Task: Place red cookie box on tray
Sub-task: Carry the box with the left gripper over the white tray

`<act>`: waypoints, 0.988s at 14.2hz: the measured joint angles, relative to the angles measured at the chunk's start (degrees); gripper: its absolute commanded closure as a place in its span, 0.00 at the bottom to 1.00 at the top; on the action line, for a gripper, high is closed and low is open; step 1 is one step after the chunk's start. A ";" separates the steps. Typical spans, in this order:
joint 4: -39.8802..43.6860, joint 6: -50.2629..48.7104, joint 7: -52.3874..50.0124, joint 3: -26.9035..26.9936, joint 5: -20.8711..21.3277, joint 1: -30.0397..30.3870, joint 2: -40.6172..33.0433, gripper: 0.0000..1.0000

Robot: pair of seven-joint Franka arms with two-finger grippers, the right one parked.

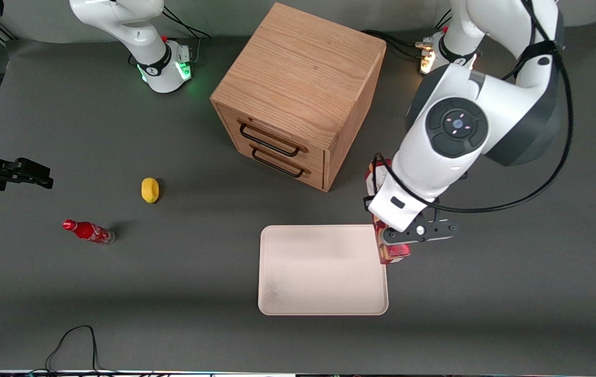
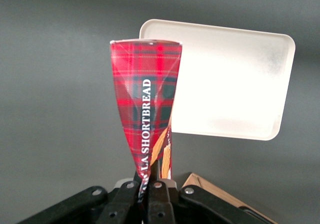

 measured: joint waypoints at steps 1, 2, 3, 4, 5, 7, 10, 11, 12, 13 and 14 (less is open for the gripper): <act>-0.80 2.22 0.00 0.25 0.00 0.02 0.77 1.00; -2.71 5.77 0.00 0.51 0.03 0.06 1.62 1.00; -5.25 9.84 0.01 0.67 0.08 0.10 2.43 1.00; -8.12 13.75 0.01 0.75 0.18 0.17 3.35 1.00; -10.54 16.98 0.02 0.80 0.58 0.21 4.44 1.00; -13.24 22.01 0.02 0.82 1.77 0.24 7.41 1.00; -13.68 26.15 1.49 0.82 3.65 0.33 11.31 1.00; -13.69 26.63 2.81 0.84 3.75 0.48 12.05 1.00; -13.69 26.87 3.57 0.85 3.76 0.70 12.49 1.00; -13.70 27.13 3.81 0.85 3.76 0.89 12.86 1.00; -13.71 27.84 3.90 0.85 3.77 0.97 13.32 1.00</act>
